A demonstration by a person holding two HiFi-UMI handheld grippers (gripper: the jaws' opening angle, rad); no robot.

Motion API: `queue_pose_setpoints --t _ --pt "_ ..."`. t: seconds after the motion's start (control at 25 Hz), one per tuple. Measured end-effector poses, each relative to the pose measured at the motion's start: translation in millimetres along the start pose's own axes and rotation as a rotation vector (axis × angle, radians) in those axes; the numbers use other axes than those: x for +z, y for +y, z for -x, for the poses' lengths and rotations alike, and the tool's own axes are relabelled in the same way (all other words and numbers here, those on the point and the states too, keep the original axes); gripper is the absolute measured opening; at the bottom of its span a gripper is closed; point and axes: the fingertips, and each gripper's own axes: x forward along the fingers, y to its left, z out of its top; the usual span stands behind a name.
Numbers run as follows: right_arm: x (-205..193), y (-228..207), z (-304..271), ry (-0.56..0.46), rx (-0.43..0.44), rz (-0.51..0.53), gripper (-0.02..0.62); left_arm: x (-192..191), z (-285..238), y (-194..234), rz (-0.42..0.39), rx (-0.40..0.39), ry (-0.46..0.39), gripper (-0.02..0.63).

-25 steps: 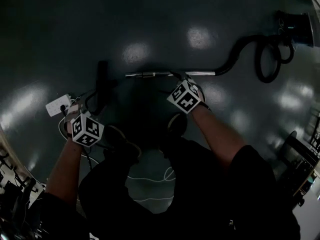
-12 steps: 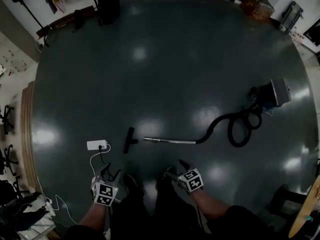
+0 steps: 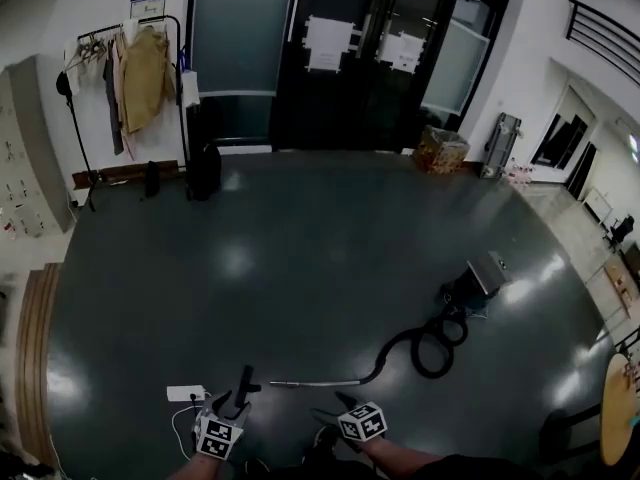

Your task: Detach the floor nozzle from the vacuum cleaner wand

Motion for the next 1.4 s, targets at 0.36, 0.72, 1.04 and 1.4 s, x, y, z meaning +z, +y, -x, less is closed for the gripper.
queue_pose_setpoints --t 0.36,0.72,1.04,1.4 --pt "112 115 52 -0.310 0.260 0.044 0.340 108 79 -46 0.034 -0.069 -0.316 0.159" --pt "146 107 202 -0.586 0.401 0.076 0.093 200 101 -175 0.032 -0.186 -0.480 0.075" --pt "120 76 269 -0.700 0.385 0.053 -0.005 235 102 -255 -0.002 -0.258 -0.553 0.002" --pt "121 95 258 -0.682 0.374 0.113 -0.003 228 117 -249 -0.012 -0.229 -0.541 0.002"
